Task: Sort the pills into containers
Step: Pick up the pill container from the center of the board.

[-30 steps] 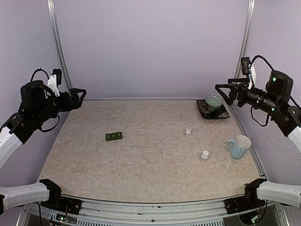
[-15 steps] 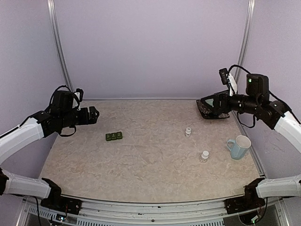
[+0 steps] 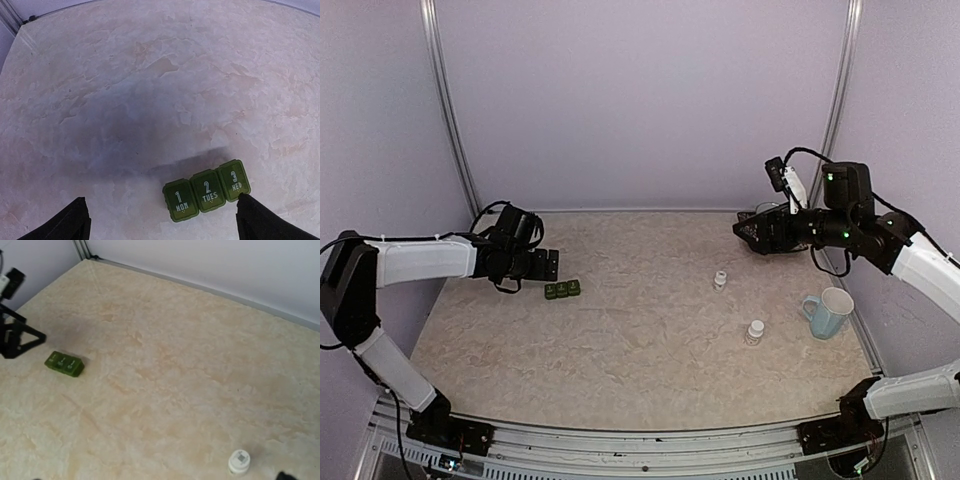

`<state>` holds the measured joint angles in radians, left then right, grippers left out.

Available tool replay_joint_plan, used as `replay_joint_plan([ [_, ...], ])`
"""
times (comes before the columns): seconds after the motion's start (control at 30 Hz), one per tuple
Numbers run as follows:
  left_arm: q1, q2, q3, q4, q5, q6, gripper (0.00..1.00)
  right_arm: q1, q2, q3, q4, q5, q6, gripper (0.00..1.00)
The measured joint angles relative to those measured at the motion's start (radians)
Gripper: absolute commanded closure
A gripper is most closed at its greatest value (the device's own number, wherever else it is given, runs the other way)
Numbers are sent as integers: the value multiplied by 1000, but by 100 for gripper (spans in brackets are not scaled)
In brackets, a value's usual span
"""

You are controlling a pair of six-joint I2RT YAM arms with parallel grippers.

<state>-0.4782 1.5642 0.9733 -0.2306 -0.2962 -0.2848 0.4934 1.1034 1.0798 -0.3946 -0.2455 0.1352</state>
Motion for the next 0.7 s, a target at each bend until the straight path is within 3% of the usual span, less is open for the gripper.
replay_joint_plan([
  [0.3,73,165,68,99,116,3,1,2,-9,-28,0,4,0,0],
  [0.7,85,272,93,218,299,20,1,2,-14,-38,5,8,9,0],
])
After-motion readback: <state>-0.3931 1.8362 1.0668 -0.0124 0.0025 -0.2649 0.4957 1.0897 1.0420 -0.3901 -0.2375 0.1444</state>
